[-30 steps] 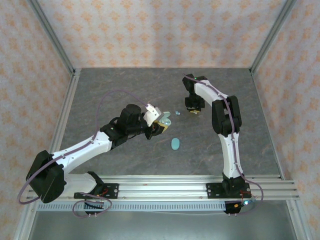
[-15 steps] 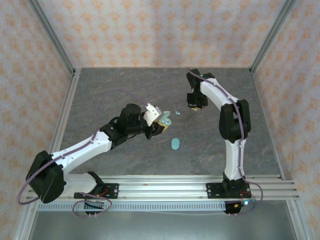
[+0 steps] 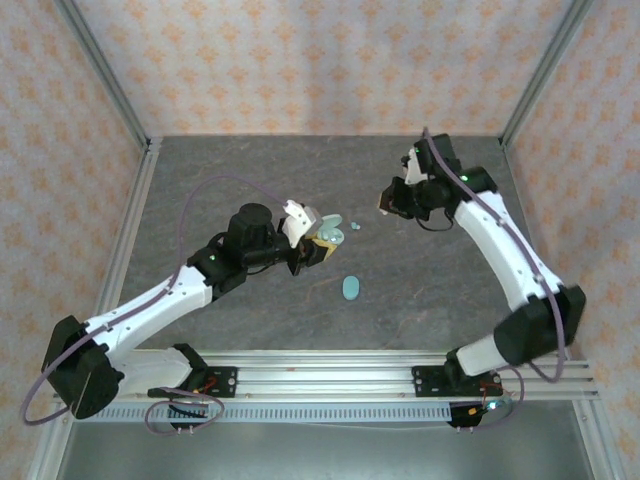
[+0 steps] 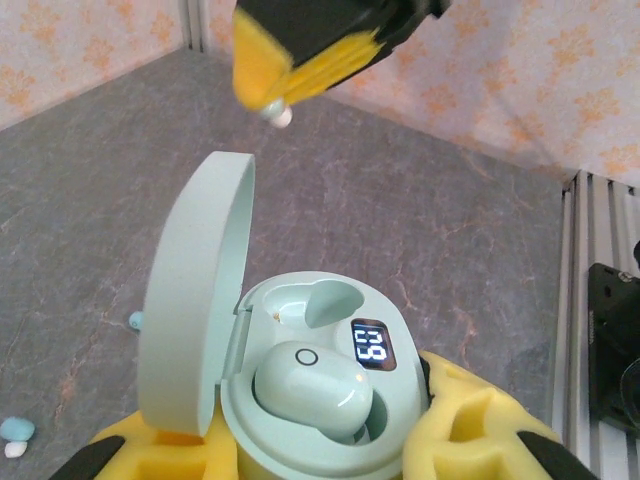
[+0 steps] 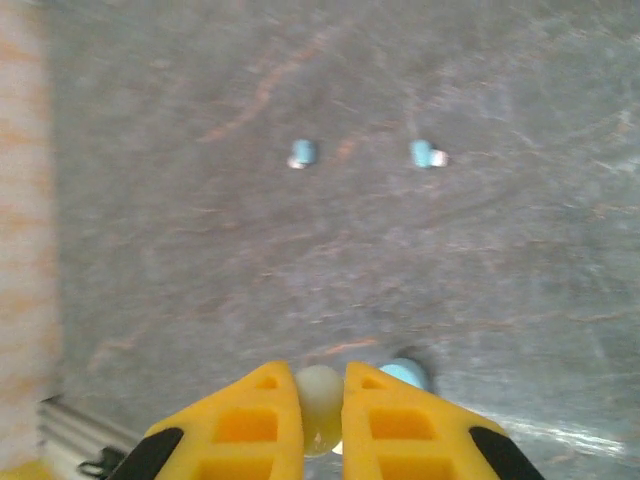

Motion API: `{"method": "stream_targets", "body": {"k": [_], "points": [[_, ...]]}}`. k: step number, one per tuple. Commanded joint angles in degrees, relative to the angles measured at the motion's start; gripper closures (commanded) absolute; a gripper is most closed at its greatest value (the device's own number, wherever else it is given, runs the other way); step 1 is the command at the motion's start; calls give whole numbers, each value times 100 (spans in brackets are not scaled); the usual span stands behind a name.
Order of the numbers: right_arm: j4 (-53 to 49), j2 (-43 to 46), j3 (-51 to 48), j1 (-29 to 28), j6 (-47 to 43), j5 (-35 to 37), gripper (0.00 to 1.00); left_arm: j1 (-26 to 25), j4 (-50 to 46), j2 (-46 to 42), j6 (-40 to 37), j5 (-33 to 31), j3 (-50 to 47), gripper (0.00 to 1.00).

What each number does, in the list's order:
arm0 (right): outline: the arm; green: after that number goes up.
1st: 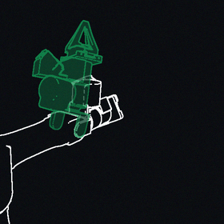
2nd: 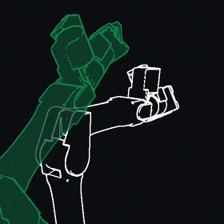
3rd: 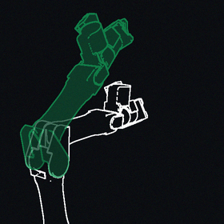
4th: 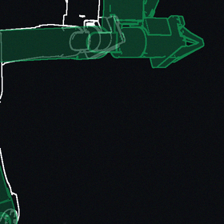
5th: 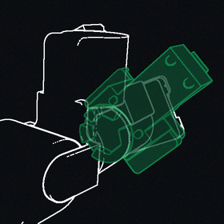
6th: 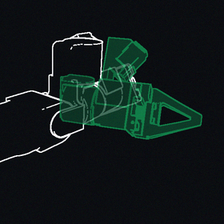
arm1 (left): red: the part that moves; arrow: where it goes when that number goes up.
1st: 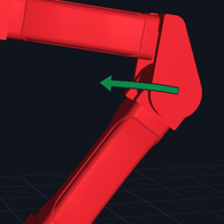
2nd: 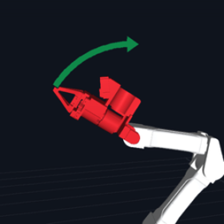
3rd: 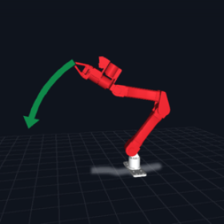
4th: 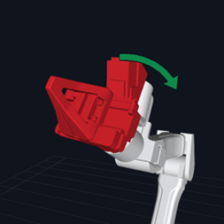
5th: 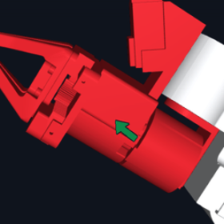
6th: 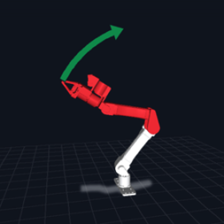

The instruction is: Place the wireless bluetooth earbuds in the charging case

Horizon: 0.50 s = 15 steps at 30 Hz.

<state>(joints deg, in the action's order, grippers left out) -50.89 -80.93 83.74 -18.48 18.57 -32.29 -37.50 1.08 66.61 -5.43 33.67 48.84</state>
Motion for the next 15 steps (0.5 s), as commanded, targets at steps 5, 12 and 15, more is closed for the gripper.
{"method": "stream_targets", "body": {"k": [5,12,15], "points": [[1182,1279,-501,-754,790,-852,87,-9,177,-364,237,453,284,95],[1692,1654,-663,-1700,914,-861,87,-14,99,-664,268,631,306,95],[1770,1659,-734,-1936,884,-786,87,-13,59,-744,312,709,345,95]]}}
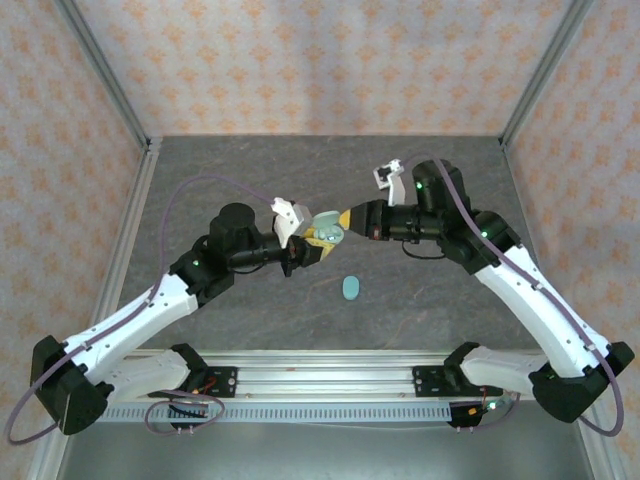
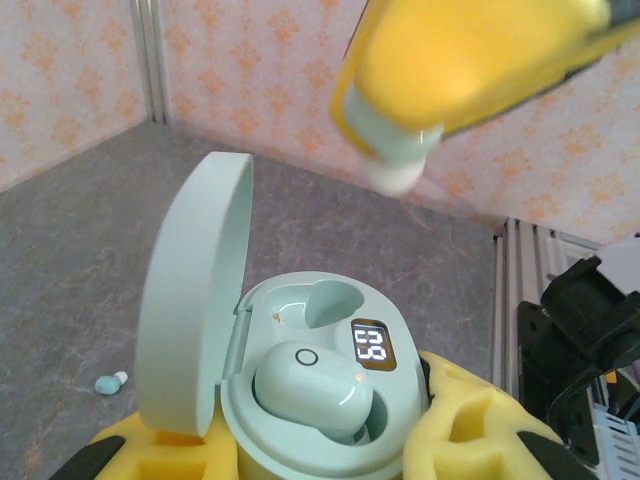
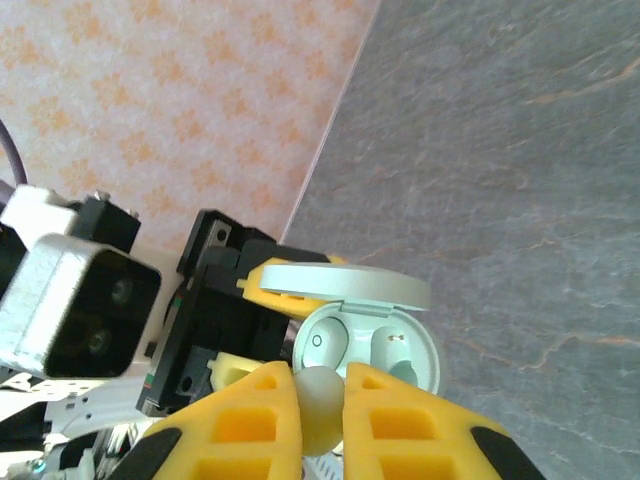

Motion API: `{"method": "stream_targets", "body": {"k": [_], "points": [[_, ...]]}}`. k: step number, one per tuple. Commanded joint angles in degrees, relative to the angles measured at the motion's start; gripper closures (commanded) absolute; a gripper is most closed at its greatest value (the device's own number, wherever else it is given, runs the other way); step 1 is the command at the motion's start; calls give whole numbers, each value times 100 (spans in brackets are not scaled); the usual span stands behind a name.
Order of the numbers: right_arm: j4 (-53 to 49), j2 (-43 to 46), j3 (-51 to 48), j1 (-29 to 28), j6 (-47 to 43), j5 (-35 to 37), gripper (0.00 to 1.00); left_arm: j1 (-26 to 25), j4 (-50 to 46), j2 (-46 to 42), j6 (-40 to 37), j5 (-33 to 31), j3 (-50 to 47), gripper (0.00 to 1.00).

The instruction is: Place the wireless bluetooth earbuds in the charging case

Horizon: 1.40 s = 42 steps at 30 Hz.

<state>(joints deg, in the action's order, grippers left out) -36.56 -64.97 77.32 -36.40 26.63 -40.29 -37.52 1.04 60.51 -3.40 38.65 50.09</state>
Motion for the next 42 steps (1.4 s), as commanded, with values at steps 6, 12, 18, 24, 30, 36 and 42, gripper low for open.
{"method": "stream_targets", "body": {"k": [6,12,18,24,30,36,42], "points": [[246,-5,-90,-346,-207,116,87,-16,115,-224,250,309,229,95],[116,-64,-94,-360,-414,285,87,-17,169,-246,287,344,220,95],[185,-144,-84,-354,-411,349,87,-10,183,-206,310,407,234,95],[226,-193,-56,-359,-415,303,87,-16,188,-207,314,408,241,95],[204,-197,-112,-358,-454,193,82,-10,188,-199,313,397,245,95],[55,-184,-87,-359,-564,217,76,-10,177,-215,297,380,249,95],[0,-198,-51,-360,-586,235,71,-10,133,-237,287,380,251,95]]}}
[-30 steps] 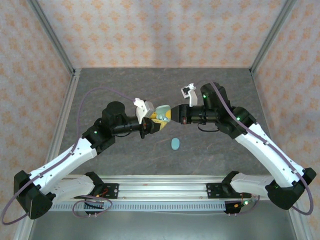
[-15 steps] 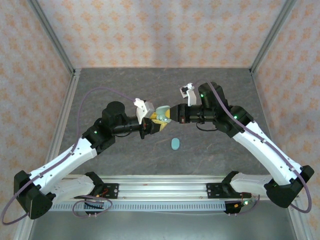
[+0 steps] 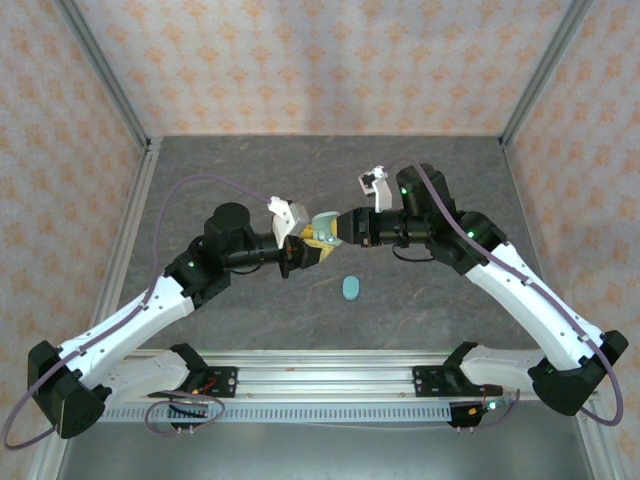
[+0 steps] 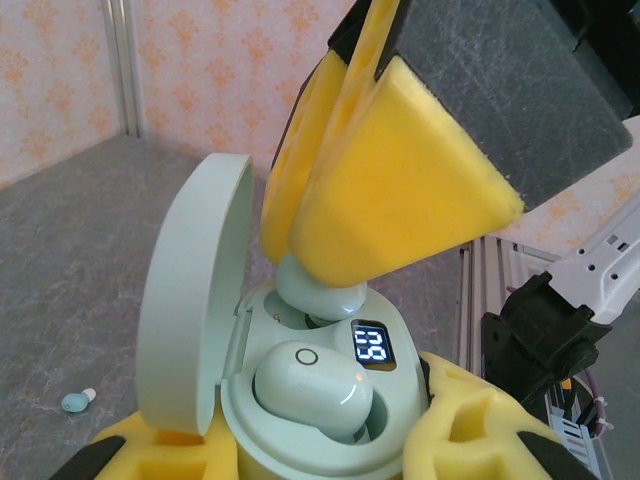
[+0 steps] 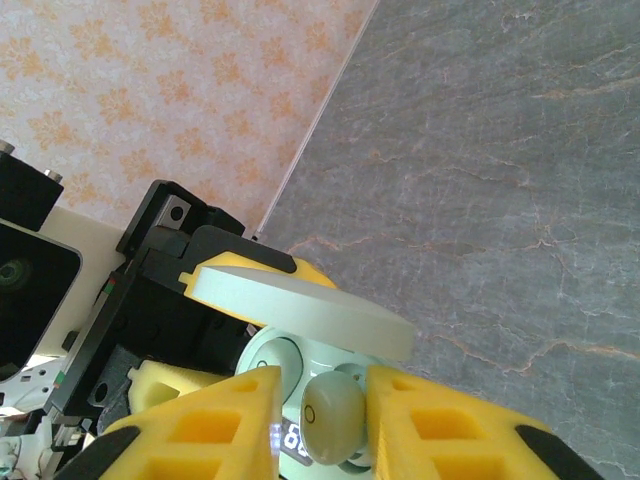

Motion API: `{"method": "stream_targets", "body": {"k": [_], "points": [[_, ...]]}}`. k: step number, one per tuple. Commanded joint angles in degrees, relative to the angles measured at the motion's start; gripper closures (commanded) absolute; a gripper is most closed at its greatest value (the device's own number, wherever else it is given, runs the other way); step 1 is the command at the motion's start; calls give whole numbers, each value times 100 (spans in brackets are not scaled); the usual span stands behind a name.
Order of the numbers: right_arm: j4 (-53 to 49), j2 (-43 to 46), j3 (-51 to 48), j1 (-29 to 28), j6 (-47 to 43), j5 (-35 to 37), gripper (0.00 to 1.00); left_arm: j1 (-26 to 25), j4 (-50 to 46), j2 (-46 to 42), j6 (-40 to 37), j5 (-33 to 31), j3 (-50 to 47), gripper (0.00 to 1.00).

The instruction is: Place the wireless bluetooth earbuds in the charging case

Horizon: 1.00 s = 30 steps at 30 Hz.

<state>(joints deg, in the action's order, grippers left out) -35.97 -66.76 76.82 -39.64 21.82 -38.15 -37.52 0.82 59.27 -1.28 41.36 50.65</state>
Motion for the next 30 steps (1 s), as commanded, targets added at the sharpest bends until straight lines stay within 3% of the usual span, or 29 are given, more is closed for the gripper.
{"method": "stream_targets", "body": {"k": [1,8,18,30], "points": [[-68,-23,23,-35,-99,20,70,-11,155,-106,71,109,193,95],[-264,52,355,-35,-54,197,63,-15,146,-99,51,91,167,95],[-648,146,909,192,365,1015,49,-18,191,-84,51,126,251,95],[195,-438,504,502,1153,-157,40,-12,280,100,219,136,469,94]]}}
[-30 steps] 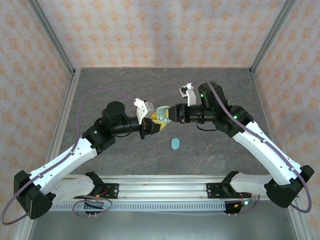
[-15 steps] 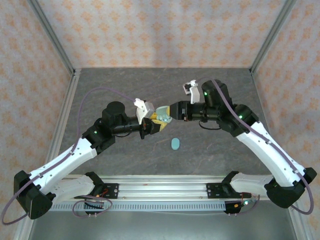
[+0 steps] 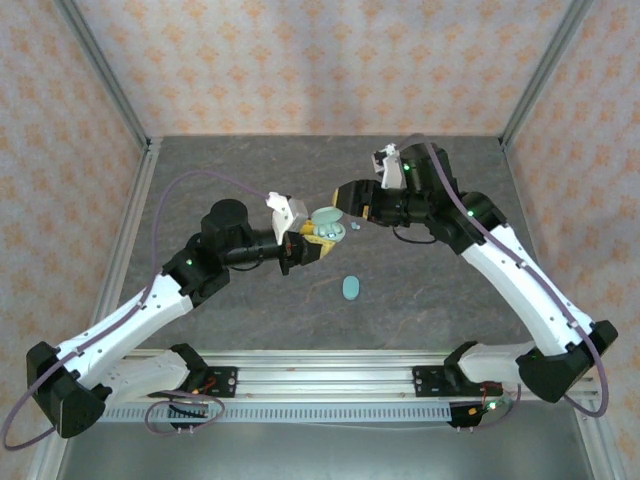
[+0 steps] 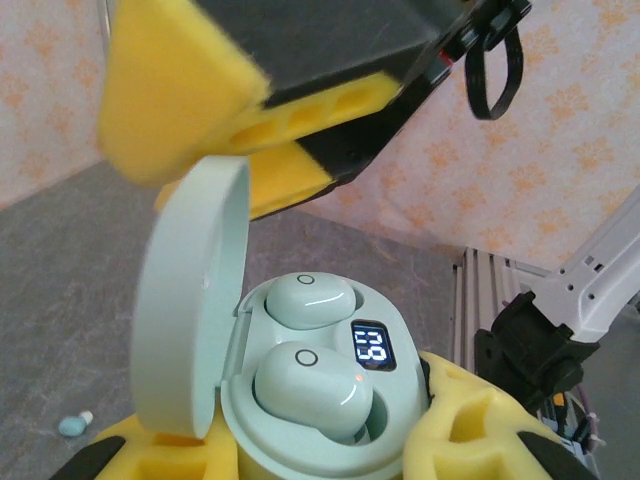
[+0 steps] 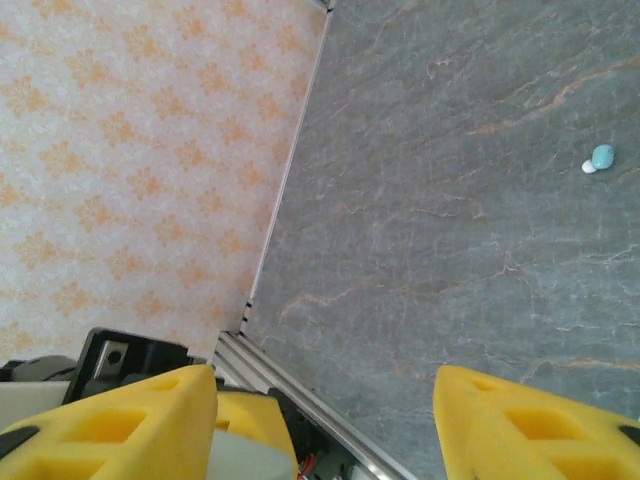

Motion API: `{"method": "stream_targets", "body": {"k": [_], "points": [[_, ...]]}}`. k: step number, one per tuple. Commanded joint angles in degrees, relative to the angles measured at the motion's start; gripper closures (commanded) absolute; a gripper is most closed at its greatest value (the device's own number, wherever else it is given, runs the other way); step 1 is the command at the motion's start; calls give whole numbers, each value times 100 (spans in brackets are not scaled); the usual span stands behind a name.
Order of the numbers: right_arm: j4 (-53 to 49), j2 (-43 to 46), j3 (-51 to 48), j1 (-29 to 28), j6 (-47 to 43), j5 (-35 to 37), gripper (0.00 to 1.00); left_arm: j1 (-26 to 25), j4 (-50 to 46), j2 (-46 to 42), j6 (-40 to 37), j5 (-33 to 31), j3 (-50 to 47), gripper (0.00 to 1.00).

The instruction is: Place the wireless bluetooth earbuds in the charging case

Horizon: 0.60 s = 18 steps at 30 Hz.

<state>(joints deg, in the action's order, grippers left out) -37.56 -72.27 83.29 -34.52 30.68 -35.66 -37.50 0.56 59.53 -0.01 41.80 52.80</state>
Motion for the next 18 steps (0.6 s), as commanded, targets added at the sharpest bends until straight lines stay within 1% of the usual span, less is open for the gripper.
{"method": "stream_targets", "body": {"k": [1,8,12,16,18], "points": [[404,146,-214,-4,301,-440,40,-14,296,97,103,46,287,95],[827,627,-908,-2,677,-555,39,-14,532,326,413,-6,473,94],[1367,815,-1300,-3,1127,-743,39,-16,738,397,635,-14,477,94],[1651,890,-1454,-2,1351,-839,38,-14,822,410,765,-53,470,94],[1774,890,-1498,-3,1454,-921,40,-13,831,406,834,-91,474,92]]}}
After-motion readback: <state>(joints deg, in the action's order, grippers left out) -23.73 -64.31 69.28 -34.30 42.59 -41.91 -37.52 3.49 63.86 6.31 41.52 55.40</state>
